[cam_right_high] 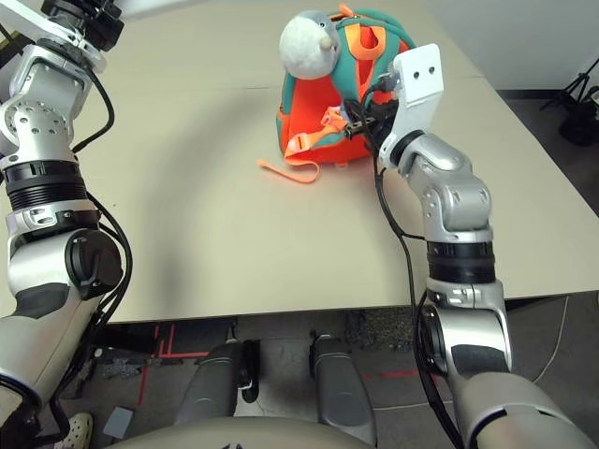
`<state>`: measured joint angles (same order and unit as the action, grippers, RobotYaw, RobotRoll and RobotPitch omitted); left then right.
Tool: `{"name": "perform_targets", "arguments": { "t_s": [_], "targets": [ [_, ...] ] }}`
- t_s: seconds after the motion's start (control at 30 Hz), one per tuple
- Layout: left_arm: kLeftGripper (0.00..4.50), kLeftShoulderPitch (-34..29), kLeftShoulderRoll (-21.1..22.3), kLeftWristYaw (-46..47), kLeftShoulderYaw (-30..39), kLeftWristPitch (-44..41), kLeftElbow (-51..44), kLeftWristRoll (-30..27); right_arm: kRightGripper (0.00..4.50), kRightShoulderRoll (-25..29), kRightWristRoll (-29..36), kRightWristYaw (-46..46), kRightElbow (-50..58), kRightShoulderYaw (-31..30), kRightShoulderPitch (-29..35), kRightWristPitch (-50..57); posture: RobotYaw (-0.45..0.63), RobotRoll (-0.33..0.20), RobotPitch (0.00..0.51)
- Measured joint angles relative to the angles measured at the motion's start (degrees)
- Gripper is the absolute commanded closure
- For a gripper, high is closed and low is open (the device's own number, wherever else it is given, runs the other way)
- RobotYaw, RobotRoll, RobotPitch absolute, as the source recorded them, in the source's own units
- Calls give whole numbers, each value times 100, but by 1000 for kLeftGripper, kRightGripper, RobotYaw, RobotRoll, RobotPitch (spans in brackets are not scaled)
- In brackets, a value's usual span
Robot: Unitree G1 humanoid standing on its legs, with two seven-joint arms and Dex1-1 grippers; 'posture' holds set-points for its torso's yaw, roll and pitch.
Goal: Put the pencil case into the backpack and zip it.
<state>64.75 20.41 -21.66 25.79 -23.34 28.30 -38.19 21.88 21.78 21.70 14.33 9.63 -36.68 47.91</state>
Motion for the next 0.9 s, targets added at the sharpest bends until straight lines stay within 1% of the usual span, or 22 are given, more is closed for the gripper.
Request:
{"name": "perform_targets", "arguments": {
  "t_s": [0.1,0.37,0.5,0.57,0.73,0.8,0.9],
  "targets": [
    [3173,9,-30,-47,-7,67,95,0,4295,69,255,-66,627,27,200,501,-229,0,145],
    [3173,48,-108,-140,-31,186,454,15,4295,395,759,-151,1337,270,389,1245,-256,0,159],
    [3173,95,-108,-210,-63,212,547,19,4295,457,1013,-159,1595,378,515,1463,-254,0,155],
    [3173,96,-103,-233,-96,219,612,23,4295,540,1125,-148,1735,474,675,1502,-253,0,148],
    [3173,118,-100,-280,-148,234,670,44,4296,745,1321,-7,1964,467,1103,1492,-247,0,131],
    [3173,151,-92,-330,-165,241,681,45,4296,833,1271,94,1978,328,1440,1292,-243,0,127],
    [3173,198,-59,-439,-203,244,705,51,4296,882,1030,160,1945,-20,1761,836,-242,0,125]
  ]
}}
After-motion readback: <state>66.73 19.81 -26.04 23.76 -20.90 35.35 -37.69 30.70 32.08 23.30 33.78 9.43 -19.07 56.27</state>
